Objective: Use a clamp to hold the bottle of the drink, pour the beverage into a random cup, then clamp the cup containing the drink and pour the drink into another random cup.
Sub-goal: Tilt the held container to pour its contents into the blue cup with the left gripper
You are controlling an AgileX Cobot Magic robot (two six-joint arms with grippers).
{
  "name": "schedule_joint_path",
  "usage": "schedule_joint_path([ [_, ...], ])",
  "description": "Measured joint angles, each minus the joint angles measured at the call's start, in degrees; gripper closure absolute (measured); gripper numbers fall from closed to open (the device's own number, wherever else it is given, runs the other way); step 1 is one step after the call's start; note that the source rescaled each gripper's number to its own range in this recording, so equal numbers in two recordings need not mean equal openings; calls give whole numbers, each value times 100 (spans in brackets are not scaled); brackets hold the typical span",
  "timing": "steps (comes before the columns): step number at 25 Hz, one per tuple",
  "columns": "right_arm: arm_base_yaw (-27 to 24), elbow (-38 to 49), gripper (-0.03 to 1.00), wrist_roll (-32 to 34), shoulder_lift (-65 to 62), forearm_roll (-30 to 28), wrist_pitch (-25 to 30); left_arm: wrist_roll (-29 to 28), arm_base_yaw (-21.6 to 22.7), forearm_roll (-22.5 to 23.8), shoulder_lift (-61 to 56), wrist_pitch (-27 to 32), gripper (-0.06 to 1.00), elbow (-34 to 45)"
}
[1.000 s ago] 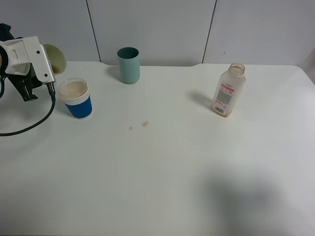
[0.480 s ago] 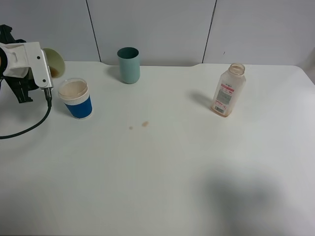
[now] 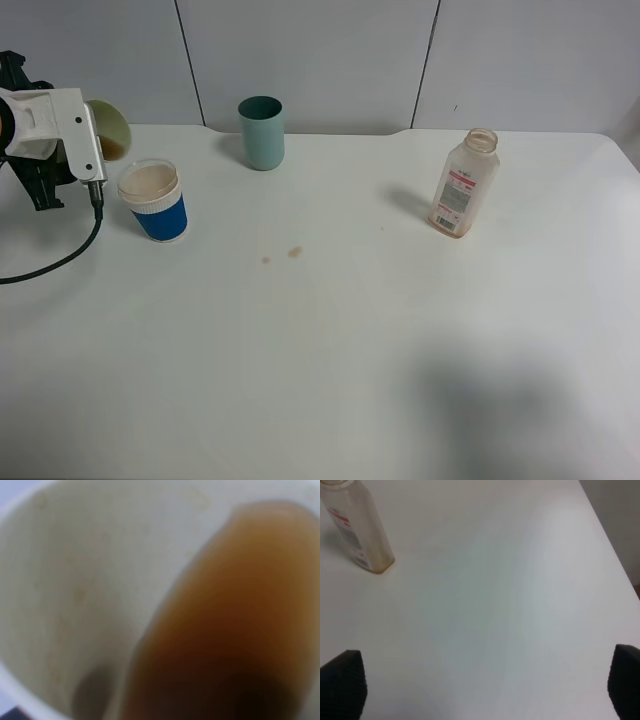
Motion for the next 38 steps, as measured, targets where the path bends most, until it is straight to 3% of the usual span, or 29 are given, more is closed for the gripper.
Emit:
schedule_joint_path([
  [22, 0, 0, 3, 0, 0, 0, 0, 0, 0, 4, 0, 89, 94, 0],
  [38, 0, 0, 3, 0, 0, 0, 0, -1, -310, 90, 0, 430, 94, -125],
])
